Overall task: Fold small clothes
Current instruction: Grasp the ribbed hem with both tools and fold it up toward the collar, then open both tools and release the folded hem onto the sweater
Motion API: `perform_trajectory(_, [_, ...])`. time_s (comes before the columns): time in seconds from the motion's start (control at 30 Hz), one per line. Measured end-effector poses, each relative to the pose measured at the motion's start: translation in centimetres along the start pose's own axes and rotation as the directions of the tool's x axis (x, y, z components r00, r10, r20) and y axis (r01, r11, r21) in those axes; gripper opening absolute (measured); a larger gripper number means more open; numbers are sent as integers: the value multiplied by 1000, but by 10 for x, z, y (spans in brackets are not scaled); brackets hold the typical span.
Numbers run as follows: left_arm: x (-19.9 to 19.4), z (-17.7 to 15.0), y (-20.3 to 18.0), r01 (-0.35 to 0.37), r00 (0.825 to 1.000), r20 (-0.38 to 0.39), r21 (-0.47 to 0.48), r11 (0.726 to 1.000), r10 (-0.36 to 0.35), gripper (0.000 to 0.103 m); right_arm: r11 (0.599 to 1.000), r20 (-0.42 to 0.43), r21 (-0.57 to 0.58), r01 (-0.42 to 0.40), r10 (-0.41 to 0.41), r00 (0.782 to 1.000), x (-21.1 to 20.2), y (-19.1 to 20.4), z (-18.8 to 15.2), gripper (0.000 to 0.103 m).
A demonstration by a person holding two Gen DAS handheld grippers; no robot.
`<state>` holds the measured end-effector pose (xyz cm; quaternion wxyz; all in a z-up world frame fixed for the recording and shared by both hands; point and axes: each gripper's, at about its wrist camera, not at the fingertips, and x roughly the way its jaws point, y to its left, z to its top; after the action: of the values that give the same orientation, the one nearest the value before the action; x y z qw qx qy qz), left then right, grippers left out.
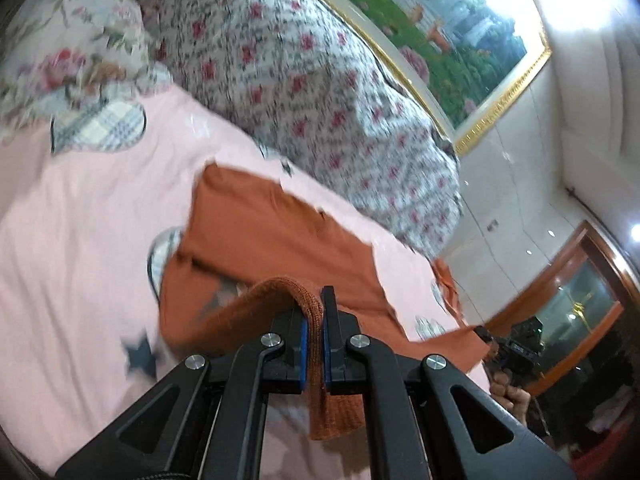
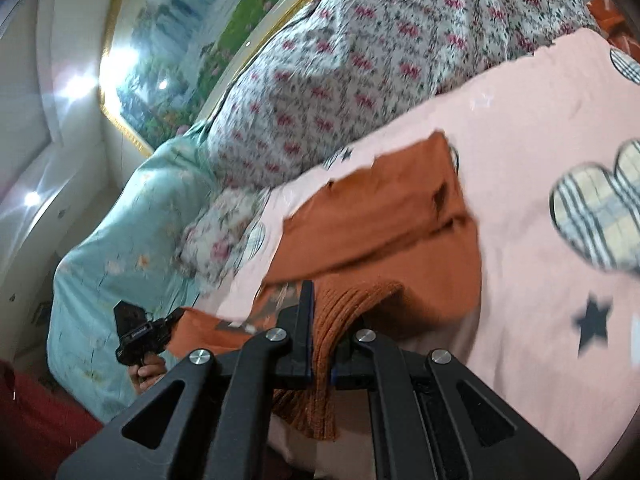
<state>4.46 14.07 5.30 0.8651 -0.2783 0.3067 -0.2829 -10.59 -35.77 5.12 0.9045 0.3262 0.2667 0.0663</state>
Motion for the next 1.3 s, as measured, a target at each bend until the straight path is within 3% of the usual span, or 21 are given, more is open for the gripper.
perform_trajectory(0.27, [88, 86, 25, -71, 997, 32, -2, 997, 71, 3, 992, 7, 36, 120, -121, 993, 84, -36, 85, 7])
perform_trajectory(0.43, [142, 106, 52, -110, 994, -10, -33, 993, 110, 3, 985, -38, 56, 164, -162, 986, 133, -64, 115, 7])
perform_trajectory(0.67, [201, 113, 96, -182, 981, -80, -78, 980, 176, 3, 971, -123, 69, 229, -219, 968, 187, -101, 128, 7])
perform_trajectory(0.9, [249, 103, 136, -269, 948, -202, -106, 957, 244, 5, 947, -220, 136, 291, -258, 941, 227, -138, 123, 11])
perform_trajectory(0.93, [248, 100, 137, -265, 948, -208, -110, 958, 239, 7, 945, -222, 166, 281, -242, 945, 225, -143, 120, 12])
perform_trajectory(1.0, [237, 93, 128, -233, 957, -200, -98, 968, 210, 13, 942, -197, 194, 273, -235, 952, 212, -143, 119, 17])
perform_trajectory(1.07, [223, 82, 111, -202, 962, -199, -54, 978, 188, 27, 938, -149, 178, 298, -273, 950, 191, -136, 117, 30])
perform_trajectory(1.17, [213, 52, 76, -137, 962, -235, 28, 990, 140, 30, 944, -91, 96, 315, -307, 947, 167, -112, 108, 35])
perform_trajectory(1.23, [223, 28, 53, -68, 948, -306, 66, 996, 85, 33, 964, -127, 12, 267, -263, 956, 171, -90, 97, 35])
perform_trajectory(1.3, [246, 7, 35, -56, 916, -388, 123, 991, 99, 33, 972, -220, -84, 220, -234, 947, 188, -71, 80, 35])
